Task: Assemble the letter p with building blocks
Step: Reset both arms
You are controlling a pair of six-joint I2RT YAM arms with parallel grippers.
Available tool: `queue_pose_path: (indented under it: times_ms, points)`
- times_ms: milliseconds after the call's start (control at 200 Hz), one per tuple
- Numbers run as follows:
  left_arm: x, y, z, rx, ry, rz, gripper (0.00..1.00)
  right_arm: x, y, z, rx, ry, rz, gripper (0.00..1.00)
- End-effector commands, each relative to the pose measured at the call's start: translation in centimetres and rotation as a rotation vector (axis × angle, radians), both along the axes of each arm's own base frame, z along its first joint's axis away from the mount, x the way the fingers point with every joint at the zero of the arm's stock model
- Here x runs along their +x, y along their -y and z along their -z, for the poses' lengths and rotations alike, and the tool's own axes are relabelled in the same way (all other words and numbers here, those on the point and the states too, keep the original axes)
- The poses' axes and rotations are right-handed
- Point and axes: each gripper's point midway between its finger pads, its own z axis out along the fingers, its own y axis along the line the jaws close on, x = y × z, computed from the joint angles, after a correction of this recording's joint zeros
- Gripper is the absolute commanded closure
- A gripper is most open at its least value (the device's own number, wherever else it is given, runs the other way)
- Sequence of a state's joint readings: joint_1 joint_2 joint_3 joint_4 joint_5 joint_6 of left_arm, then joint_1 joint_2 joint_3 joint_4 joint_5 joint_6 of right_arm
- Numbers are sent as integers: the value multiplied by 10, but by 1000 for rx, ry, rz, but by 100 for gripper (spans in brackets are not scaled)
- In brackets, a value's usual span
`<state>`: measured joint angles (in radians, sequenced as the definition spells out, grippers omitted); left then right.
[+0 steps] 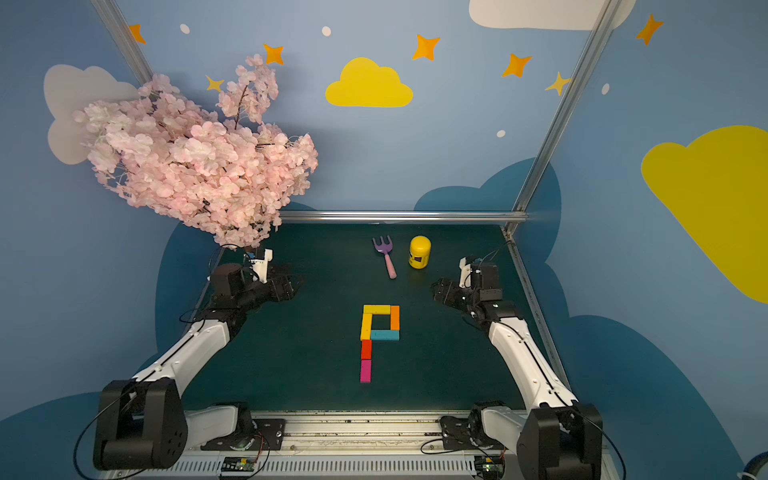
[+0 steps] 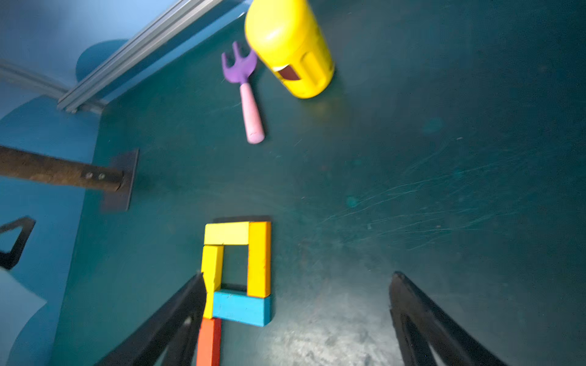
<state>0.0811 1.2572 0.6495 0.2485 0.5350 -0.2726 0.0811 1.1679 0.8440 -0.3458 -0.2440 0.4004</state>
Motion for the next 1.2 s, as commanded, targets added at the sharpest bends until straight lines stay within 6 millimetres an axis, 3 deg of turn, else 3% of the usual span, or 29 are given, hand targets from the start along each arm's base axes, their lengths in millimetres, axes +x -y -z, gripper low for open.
queue_pose_path:
  times_ms: [0, 95, 195, 285, 461, 681, 881, 1191]
  points:
    - [9, -31, 12, -16, 35, -77, 0, 20, 23, -6, -14, 60, 24, 10]
    - [14, -59, 29, -3, 21, -152, 0, 33, 41, -2, -23, 116, 70, 10]
    - [14, -76, 39, 22, 35, -207, 0, 42, 47, 8, -124, 227, 29, 9]
    - [13, -84, 49, 69, 37, -240, 0, 43, 66, 25, -198, 288, 118, 10]
    - [15, -95, 54, 130, 63, -290, 0, 44, 79, 44, -337, 483, 124, 10]
    - [17, -102, 65, 154, 75, -326, 0, 46, 64, 71, -326, 582, 32, 10]
    - [16, -102, 68, 154, 75, -326, 0, 53, 51, 75, -309, 557, -47, 10]
    - [17, -91, 78, 183, 89, -288, 0, 56, 51, 75, -326, 539, -43, 10]
